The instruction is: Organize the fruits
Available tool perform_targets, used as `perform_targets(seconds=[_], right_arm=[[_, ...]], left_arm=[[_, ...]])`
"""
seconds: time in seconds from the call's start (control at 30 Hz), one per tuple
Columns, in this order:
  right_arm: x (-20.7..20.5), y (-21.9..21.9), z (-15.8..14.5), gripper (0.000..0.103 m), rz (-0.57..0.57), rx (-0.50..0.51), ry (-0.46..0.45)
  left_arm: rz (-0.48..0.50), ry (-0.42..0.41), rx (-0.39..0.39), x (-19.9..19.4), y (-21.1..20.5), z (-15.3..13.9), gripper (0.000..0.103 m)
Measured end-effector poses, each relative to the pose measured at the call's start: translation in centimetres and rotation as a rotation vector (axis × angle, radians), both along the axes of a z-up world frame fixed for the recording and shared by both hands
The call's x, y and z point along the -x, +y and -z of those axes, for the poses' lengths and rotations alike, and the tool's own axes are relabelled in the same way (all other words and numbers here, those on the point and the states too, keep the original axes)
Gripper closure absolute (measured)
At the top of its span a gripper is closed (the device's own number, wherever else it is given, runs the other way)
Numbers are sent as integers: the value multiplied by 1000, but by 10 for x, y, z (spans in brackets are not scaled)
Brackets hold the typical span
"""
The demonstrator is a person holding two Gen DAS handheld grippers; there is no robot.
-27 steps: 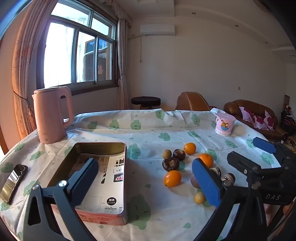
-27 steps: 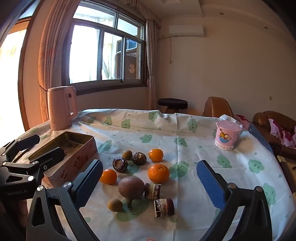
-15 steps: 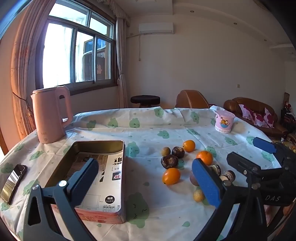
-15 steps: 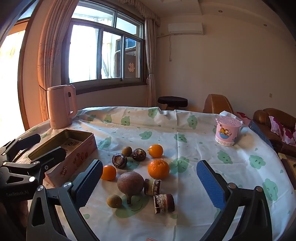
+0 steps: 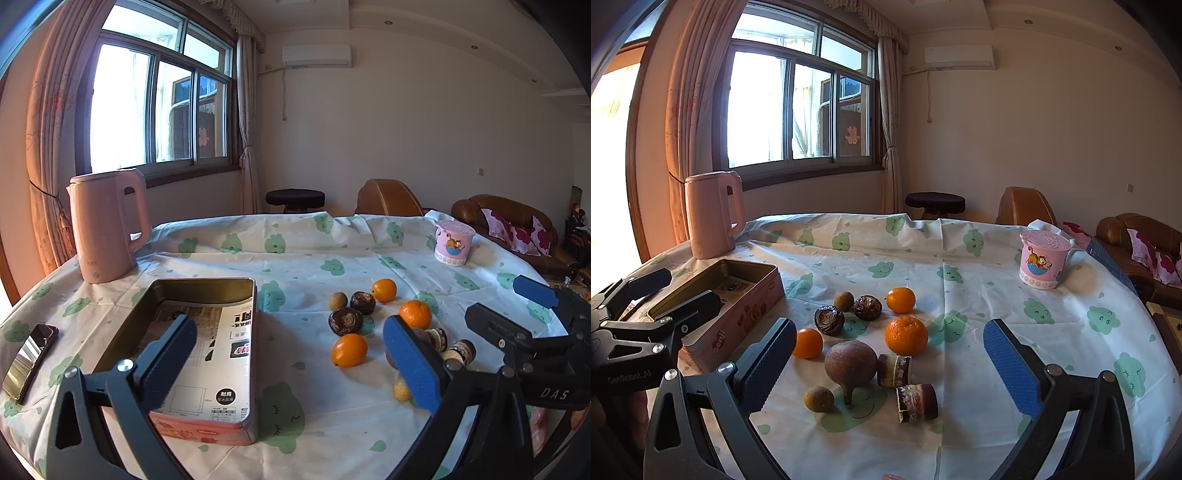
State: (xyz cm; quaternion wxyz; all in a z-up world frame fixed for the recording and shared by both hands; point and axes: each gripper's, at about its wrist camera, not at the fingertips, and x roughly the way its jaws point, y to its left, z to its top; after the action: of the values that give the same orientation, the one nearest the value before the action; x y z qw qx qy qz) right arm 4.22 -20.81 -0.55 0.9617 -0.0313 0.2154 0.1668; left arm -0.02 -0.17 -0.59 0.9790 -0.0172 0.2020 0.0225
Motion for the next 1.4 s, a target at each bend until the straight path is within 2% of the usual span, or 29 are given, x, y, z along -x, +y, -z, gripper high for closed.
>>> perform_targets(seconds=[1.4], right_arm=[[1, 3, 5, 1, -15, -15, 19]], left_arm=[[-33, 10, 1, -1, 6, 2, 0]])
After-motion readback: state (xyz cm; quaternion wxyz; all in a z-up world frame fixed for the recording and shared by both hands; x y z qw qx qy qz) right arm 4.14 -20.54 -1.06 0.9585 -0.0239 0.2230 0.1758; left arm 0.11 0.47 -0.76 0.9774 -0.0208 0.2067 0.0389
